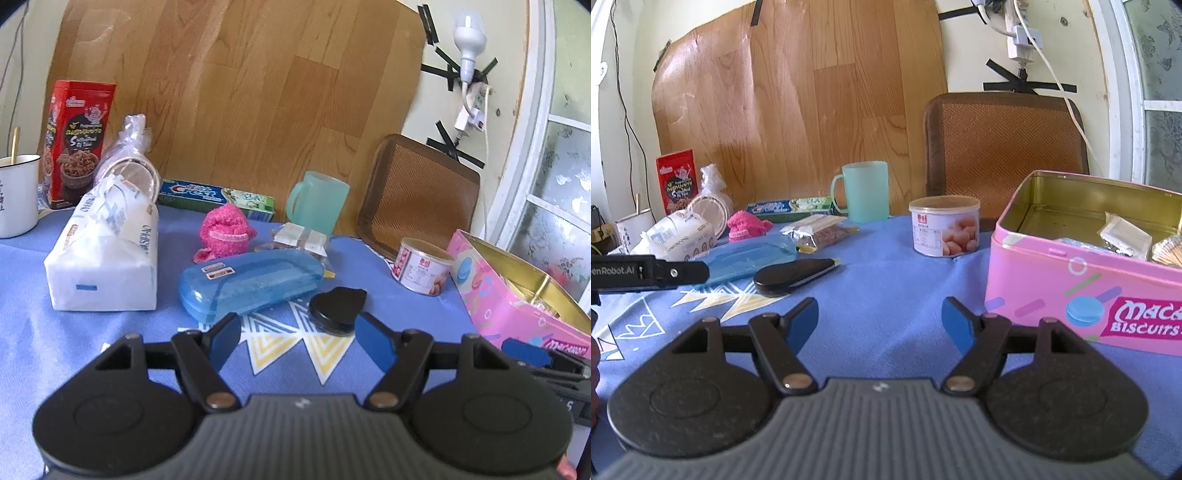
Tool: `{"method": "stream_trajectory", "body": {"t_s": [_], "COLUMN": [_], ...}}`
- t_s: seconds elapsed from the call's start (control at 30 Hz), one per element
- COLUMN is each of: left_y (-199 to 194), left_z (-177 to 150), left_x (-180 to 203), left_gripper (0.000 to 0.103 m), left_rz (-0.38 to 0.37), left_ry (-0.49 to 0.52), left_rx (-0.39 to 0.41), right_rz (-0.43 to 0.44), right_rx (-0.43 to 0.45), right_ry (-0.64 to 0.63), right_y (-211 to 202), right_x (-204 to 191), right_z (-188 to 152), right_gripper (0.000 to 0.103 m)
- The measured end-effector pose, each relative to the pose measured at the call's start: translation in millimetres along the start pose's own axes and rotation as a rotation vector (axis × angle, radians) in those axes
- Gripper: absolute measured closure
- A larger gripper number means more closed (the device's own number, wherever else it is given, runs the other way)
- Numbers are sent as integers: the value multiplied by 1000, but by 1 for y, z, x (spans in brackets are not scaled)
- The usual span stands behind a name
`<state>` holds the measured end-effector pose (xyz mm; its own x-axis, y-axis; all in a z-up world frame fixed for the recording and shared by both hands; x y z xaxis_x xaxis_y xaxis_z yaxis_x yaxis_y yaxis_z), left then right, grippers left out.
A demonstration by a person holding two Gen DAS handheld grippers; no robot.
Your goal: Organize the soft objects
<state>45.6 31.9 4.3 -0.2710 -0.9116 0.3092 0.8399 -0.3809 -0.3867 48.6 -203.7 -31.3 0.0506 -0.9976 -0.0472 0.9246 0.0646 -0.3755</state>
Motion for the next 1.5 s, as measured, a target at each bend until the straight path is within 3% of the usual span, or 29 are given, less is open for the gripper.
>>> {"method": "stream_trajectory", "body": {"t_s": [0.07,0.3,0.57,0.77,0.9,1.13,1.23,1.37,1.5], "left_y": [-2,-14,-16,-16,-15,-11,-3,22,41], "left_z": [1,4,7,6,5,5,5,5,0], "left_x": [-3,-23,-36,-32,-32,-32,-31,-18,33], "left_gripper": [33,33,32,28,28,28,29,37,40], "left_rz": [16,71,84,76,79,75,38,-49,-245], "left_ry": [-18,-132,-193,-176,-173,-173,-173,-159,-150], "left_rx": [18,99,122,119,114,86,37,-138,-266], "right_rz": [2,153,155,143,113,160,190,187,178], "right_rx": [-18,-49,-251,-284,-266,-280,-268,-244,-214], "right_ry": [-8,-59,15,-6,-64,-53,-57,-53,-36], "right_y": [5,33,96,106,107,78,46,10,-5], "right_x": [-3,-52,-85,-97,-94,-52,-33,-12,-5], "right_z": [4,34,41,40,42,34,21,4,-5], "right_gripper": [27,28,27,21,51,52,52,52,52]}}
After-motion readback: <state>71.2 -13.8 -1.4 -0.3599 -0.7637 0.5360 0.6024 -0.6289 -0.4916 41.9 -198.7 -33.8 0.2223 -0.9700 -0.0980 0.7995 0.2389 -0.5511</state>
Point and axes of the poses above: each gripper's, at about its wrist camera, not at the fingertips, and y roughly the way its jaws point, x to its right, z to its top, the point moved 2 cm from there along y, roughly the way its jaws point, and after that the axes turned 8 degrees about -z, right-handed, at the moved point
